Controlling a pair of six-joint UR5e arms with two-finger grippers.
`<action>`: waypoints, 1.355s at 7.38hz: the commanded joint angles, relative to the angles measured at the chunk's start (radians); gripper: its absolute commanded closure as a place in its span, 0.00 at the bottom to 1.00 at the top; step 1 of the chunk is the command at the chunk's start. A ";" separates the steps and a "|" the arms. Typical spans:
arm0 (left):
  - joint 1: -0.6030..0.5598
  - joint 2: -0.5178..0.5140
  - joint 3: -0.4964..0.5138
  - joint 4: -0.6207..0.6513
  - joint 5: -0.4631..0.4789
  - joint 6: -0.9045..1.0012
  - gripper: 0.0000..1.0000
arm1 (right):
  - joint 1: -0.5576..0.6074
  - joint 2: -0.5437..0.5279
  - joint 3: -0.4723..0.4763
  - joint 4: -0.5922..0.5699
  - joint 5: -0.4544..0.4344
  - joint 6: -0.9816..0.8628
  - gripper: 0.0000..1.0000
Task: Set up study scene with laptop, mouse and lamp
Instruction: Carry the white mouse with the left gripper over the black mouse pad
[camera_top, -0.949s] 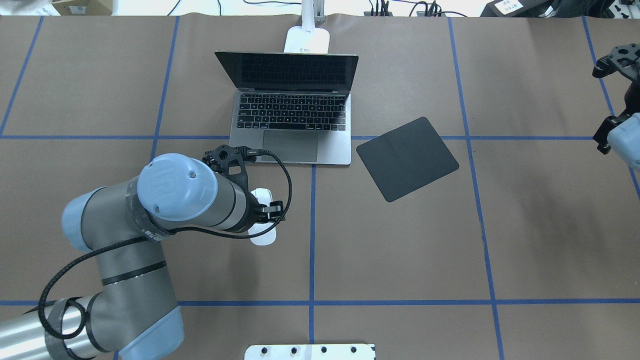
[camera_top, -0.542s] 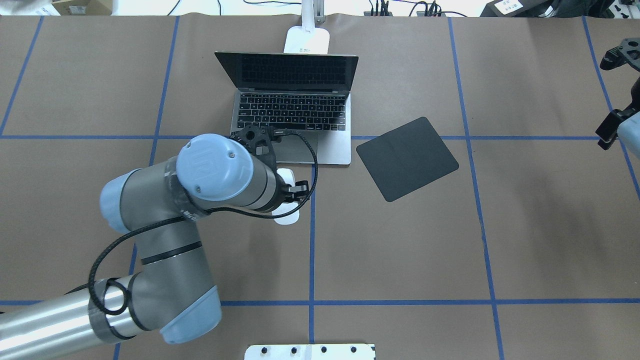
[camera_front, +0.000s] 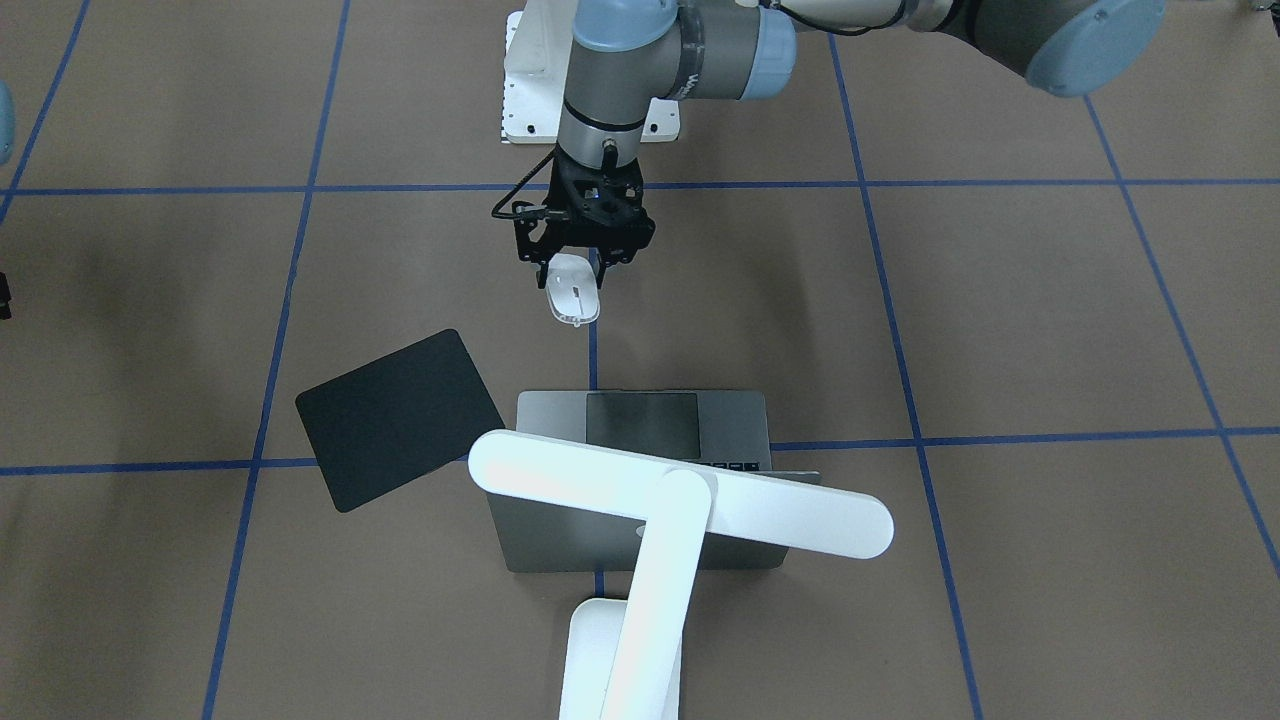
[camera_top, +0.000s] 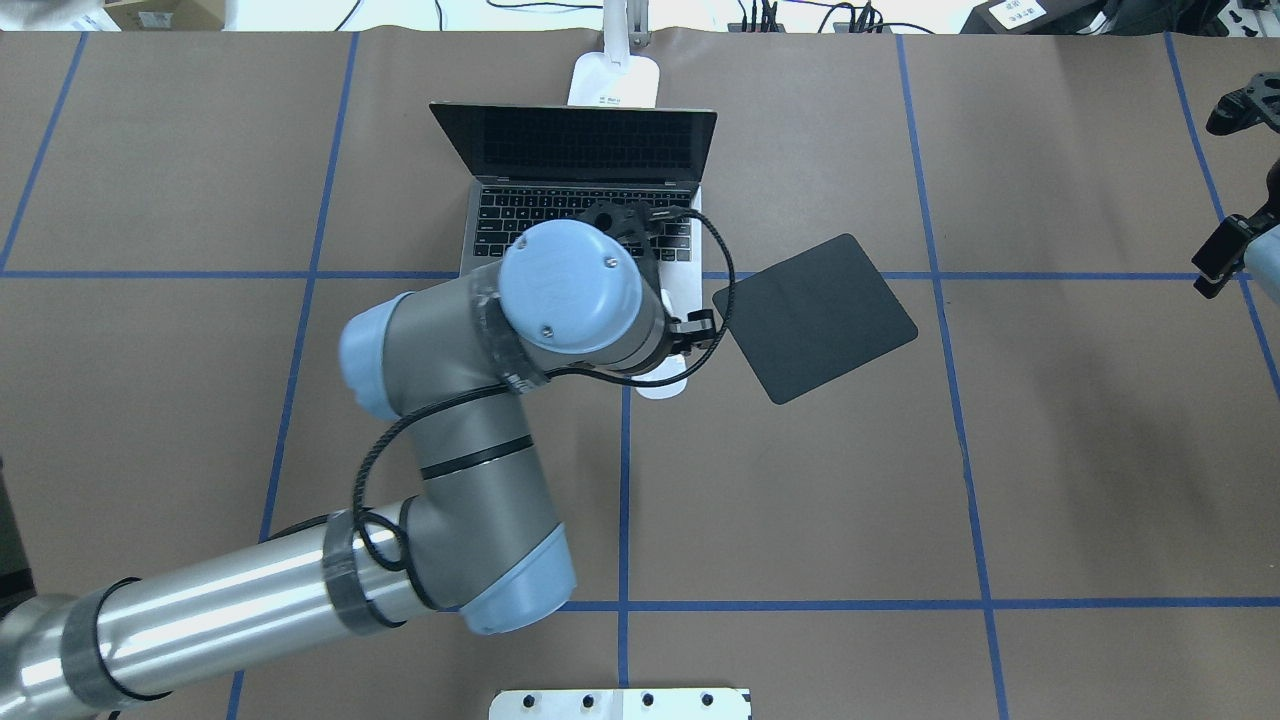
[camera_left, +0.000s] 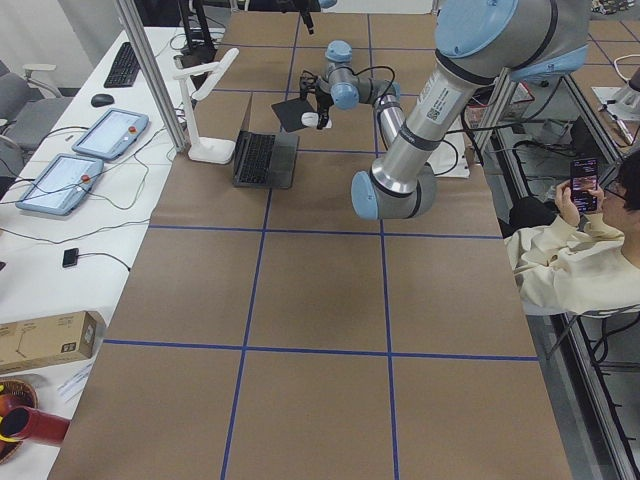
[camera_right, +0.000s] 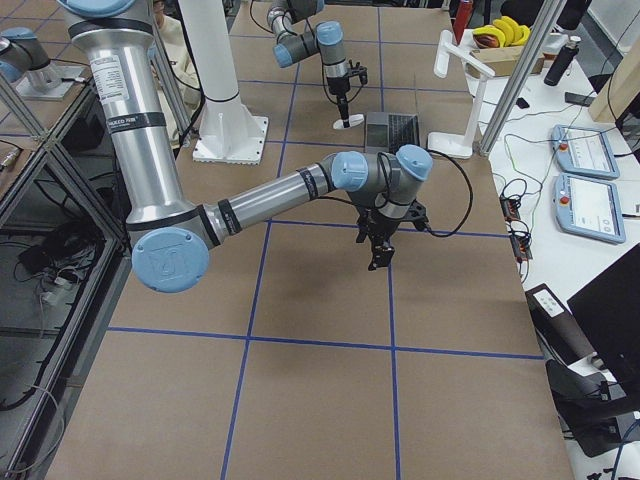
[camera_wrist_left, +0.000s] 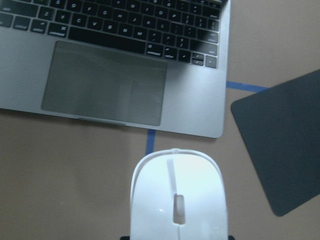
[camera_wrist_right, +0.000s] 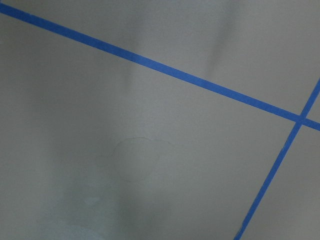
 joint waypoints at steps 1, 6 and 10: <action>0.001 -0.073 0.138 -0.118 0.070 -0.003 0.62 | 0.001 -0.004 0.000 0.000 0.001 -0.001 0.00; 0.051 -0.279 0.513 -0.306 0.242 -0.003 0.62 | 0.019 -0.026 0.028 0.002 0.000 -0.001 0.00; 0.160 -0.288 0.565 -0.306 0.408 -0.005 0.62 | 0.033 -0.029 0.039 0.000 0.003 0.001 0.00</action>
